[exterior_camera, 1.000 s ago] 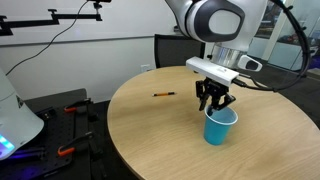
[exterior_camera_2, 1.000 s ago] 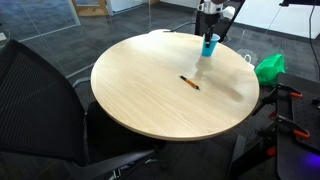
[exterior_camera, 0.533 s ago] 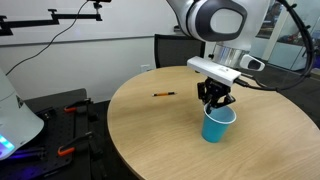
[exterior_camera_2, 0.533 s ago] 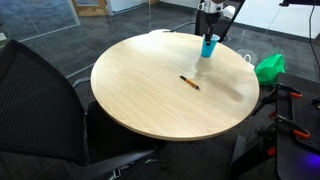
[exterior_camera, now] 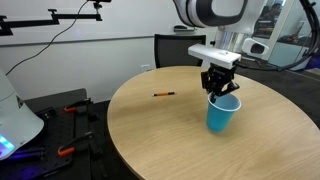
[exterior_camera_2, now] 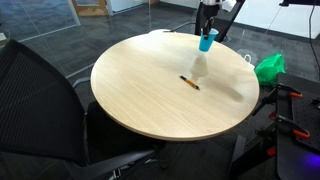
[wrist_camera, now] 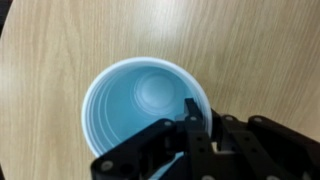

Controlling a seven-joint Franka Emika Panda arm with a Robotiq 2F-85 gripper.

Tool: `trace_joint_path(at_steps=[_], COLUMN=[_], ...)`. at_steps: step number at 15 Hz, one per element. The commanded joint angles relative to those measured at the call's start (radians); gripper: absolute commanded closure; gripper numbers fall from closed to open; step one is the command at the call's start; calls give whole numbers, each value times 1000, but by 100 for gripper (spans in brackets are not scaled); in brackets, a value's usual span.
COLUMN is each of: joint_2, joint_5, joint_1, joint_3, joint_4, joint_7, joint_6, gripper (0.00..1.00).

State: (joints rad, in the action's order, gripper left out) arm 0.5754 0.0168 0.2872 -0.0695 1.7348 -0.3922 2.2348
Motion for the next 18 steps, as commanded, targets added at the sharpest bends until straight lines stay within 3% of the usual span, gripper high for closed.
trace_joint_path(at_steps=[1,9,18], joint_2=[-105,-199,-139], joint_5=[28,147,240], joint_1=[-47,-179,-316], joint_3=[-13,12,110], joint_4=[43,27,-71], joint_7=[67,87,10], joint_6=[-46,-142,-226], gripper=[99,99,99])
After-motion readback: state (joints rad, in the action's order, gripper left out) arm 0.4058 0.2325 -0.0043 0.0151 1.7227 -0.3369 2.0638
